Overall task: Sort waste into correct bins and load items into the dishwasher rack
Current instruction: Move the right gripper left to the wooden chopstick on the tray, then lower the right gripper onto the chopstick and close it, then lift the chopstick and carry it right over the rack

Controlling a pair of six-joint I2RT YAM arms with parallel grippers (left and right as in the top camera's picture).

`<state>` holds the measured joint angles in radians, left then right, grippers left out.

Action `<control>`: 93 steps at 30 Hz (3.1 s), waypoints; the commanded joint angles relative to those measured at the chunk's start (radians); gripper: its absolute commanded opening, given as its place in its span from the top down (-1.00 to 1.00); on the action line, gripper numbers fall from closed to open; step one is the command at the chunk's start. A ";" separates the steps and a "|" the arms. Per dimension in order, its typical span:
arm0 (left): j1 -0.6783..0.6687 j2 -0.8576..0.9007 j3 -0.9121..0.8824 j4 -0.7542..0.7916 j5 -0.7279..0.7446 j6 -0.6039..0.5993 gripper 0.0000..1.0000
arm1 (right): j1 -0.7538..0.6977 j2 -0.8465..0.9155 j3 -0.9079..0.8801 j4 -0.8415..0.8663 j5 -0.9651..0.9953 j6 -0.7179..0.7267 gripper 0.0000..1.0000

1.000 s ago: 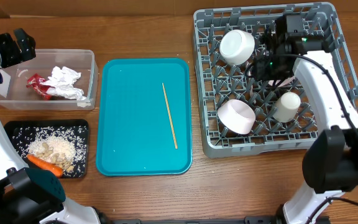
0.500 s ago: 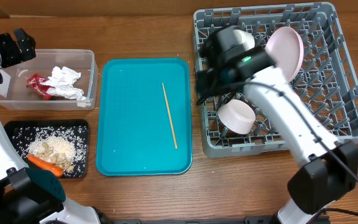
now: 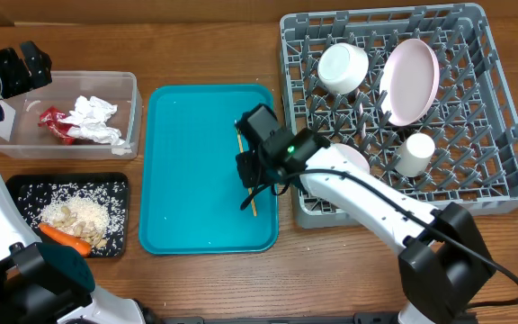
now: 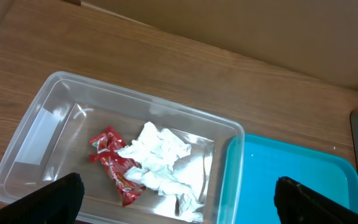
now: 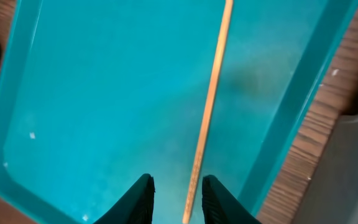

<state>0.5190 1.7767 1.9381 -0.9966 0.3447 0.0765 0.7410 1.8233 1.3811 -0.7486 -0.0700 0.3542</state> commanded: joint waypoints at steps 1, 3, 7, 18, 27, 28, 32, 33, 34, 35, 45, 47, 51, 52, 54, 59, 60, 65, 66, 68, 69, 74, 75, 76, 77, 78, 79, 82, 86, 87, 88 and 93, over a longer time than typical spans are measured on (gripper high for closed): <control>-0.003 -0.004 0.010 0.002 0.007 -0.013 -1.00 | 0.011 -0.010 -0.063 0.072 0.028 0.021 0.42; -0.003 -0.004 0.010 0.002 0.007 -0.013 -1.00 | 0.012 -0.008 -0.088 0.115 0.028 0.020 0.42; -0.003 -0.004 0.010 0.002 0.007 -0.013 -1.00 | 0.012 0.002 -0.127 0.177 0.043 0.016 0.42; -0.002 -0.004 0.010 0.002 0.007 -0.013 -1.00 | 0.013 0.079 -0.130 0.209 0.043 -0.013 0.43; -0.003 -0.004 0.010 0.002 0.007 -0.013 -1.00 | 0.042 0.114 -0.130 0.253 0.051 -0.013 0.43; -0.003 -0.004 0.010 0.002 0.007 -0.013 -1.00 | 0.047 0.119 -0.130 0.259 0.067 -0.013 0.44; -0.003 -0.004 0.010 0.002 0.007 -0.013 -1.00 | 0.064 0.134 -0.130 0.276 0.161 -0.014 0.44; -0.003 -0.004 0.010 0.002 0.007 -0.013 -1.00 | 0.064 0.137 -0.130 0.278 0.182 -0.014 0.43; -0.003 -0.004 0.010 0.002 0.007 -0.013 -1.00 | 0.064 0.137 -0.130 0.281 0.193 -0.014 0.44; -0.003 -0.004 0.010 0.002 0.007 -0.013 -1.00 | 0.064 0.140 -0.130 0.285 0.203 -0.014 0.43; -0.003 -0.004 0.010 0.002 0.007 -0.013 -1.00 | 0.064 0.170 -0.130 0.322 0.208 -0.013 0.44; -0.003 -0.004 0.010 0.002 0.007 -0.013 -1.00 | 0.064 0.192 -0.130 0.330 0.208 -0.013 0.44; -0.003 -0.004 0.010 0.002 0.007 -0.013 -1.00 | 0.064 0.221 -0.130 0.339 0.208 -0.013 0.44; -0.003 -0.004 0.010 0.002 0.007 -0.013 -1.00 | 0.064 0.222 -0.130 0.341 0.208 -0.013 0.44; -0.003 -0.004 0.010 0.002 0.007 -0.013 -1.00 | 0.064 0.222 -0.130 0.343 0.208 -0.013 0.45; -0.003 -0.004 0.010 0.002 0.007 -0.013 -1.00 | 0.064 0.221 -0.130 0.332 0.208 -0.013 0.73; -0.002 -0.004 0.010 0.002 0.007 -0.013 -1.00 | 0.064 0.221 -0.129 0.329 0.208 -0.013 0.75; -0.003 -0.004 0.010 0.002 0.007 -0.013 -1.00 | 0.064 0.221 -0.119 0.320 0.208 -0.013 0.89; -0.003 -0.004 0.010 0.002 0.007 -0.013 -1.00 | 0.064 0.220 -0.111 0.317 0.208 -0.013 0.92; -0.003 -0.004 0.010 0.002 0.007 -0.013 -1.00 | 0.064 0.219 -0.090 0.303 0.208 -0.013 0.92; -0.002 -0.004 0.010 0.002 0.007 -0.013 -1.00 | 0.064 0.217 -0.074 0.290 0.208 -0.013 0.92; -0.003 -0.004 0.010 0.002 0.007 -0.013 -1.00 | 0.064 0.199 0.023 0.226 0.208 -0.013 0.92; -0.002 -0.004 0.010 0.002 0.007 -0.013 -1.00 | 0.064 0.193 0.044 0.214 0.208 -0.013 0.92; -0.003 -0.004 0.010 0.002 0.007 -0.013 -1.00 | 0.064 0.187 0.063 0.203 0.208 -0.013 0.92; -0.003 -0.004 0.010 0.002 0.007 -0.013 -1.00 | 0.064 0.180 0.082 0.191 0.208 -0.014 0.92; -0.002 -0.004 0.010 0.002 0.007 -0.013 -1.00 | 0.062 0.172 0.101 0.178 0.208 -0.016 0.92; -0.003 -0.004 0.010 0.002 0.007 -0.013 -1.00 | 0.060 0.162 0.116 0.164 0.209 -0.025 0.92; -0.003 -0.004 0.010 0.002 0.007 -0.013 -1.00 | 0.034 0.121 0.163 0.108 0.209 -0.049 0.92; -0.002 -0.004 0.010 0.002 0.007 -0.013 -1.00 | -0.034 0.042 0.192 0.031 0.209 -0.139 0.92; -0.002 -0.004 0.010 0.002 0.007 -0.013 -1.00 | -0.061 0.014 0.192 0.018 0.209 -0.159 0.92; -0.003 -0.004 0.010 0.002 0.007 -0.013 -1.00 | -0.083 -0.005 0.192 0.007 0.209 -0.180 0.92; -0.003 -0.004 0.010 0.002 0.007 -0.013 -1.00 | -0.242 -0.106 0.192 -0.054 0.208 -0.301 0.92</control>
<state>0.5190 1.7767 1.9377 -0.9966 0.3447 0.0765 0.5758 1.7966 1.5398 -0.7872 0.1314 0.1558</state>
